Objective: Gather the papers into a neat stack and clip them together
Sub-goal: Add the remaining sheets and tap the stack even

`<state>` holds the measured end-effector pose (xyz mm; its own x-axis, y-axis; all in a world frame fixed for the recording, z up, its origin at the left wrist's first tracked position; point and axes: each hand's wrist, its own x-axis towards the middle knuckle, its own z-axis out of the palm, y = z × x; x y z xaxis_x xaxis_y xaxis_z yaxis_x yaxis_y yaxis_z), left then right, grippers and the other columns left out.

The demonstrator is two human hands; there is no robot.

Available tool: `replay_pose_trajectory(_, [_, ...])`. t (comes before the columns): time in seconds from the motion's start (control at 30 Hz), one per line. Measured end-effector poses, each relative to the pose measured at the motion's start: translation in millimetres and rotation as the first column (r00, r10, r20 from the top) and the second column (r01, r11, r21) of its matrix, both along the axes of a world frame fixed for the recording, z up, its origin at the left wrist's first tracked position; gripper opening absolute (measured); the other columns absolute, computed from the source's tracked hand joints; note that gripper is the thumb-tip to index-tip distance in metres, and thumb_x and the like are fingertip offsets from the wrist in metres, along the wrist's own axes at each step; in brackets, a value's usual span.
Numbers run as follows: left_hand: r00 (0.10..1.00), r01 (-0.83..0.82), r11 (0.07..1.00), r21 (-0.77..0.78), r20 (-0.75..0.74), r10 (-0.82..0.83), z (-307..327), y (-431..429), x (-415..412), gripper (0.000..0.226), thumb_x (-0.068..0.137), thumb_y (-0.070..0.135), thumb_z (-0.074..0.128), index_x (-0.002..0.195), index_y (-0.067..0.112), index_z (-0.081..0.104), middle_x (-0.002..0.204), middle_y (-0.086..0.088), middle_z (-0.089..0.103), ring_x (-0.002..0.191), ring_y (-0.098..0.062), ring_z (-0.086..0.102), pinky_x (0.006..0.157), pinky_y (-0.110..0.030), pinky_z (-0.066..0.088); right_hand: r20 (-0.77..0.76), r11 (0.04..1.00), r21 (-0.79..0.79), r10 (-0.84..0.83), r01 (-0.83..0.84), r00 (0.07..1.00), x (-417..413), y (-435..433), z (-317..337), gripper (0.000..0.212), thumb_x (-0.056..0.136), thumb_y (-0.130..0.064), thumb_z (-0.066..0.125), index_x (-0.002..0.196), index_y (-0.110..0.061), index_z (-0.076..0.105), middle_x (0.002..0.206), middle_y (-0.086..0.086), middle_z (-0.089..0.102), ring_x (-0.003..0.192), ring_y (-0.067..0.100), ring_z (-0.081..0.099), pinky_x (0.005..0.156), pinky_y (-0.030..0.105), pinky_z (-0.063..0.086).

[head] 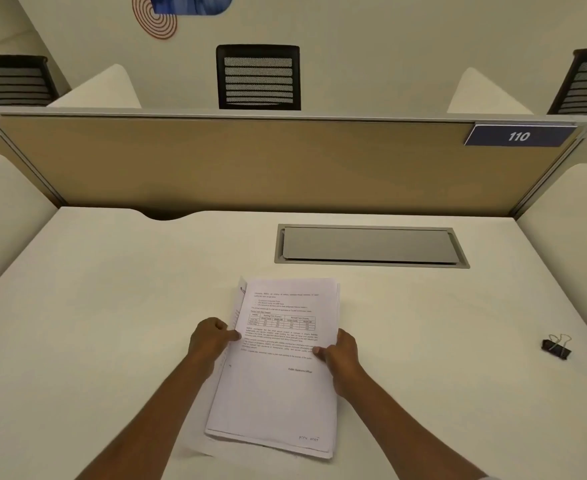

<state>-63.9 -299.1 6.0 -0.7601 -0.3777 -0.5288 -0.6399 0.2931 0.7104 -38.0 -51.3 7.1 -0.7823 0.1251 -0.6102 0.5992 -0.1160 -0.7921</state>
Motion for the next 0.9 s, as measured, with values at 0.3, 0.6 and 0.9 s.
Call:
replay_pose_trajectory(0.3, [0.973,0.232,0.85,0.473,-0.101,-0.21,22,3,14,0.032,0.073,0.002,0.076,0.104,0.006,0.071,0.103,-0.011,0.075,0.092,-0.025,0.073,0.075,-0.031,0.058,0.057,0.992,-0.122,-0.014,0.021,0.998,4,-6,2,0.042,0.077,0.019,0.06,0.109,-0.008,0.063,0.103,0.009,0.07,0.086,0.024,0.067,0.063,0.03,0.055])
replay_pose_trajectory(0.6, [0.974,0.219,0.795,0.566,-0.182,-0.138,15,6,27,0.051,0.066,-0.01,0.075,0.113,0.006,0.066,0.11,-0.012,0.073,0.1,-0.029,0.07,0.072,-0.03,0.058,0.021,0.994,-0.086,-0.059,0.061,0.998,6,-5,9,0.041,0.073,0.018,0.057,0.1,-0.012,0.062,0.103,0.009,0.07,0.09,0.03,0.067,0.071,0.035,0.056])
replay_pose_trajectory(0.9, [0.953,0.278,0.695,0.664,-0.282,-0.112,29,14,37,0.07,0.055,0.006,0.086,0.12,0.007,0.061,0.12,-0.017,0.067,0.109,-0.037,0.065,0.089,-0.046,0.055,-0.133,0.976,-0.217,-0.002,-0.027,0.991,10,17,37,0.043,0.078,0.014,0.053,0.114,-0.008,0.061,0.111,0.012,0.071,0.096,0.033,0.069,0.074,0.042,0.059])
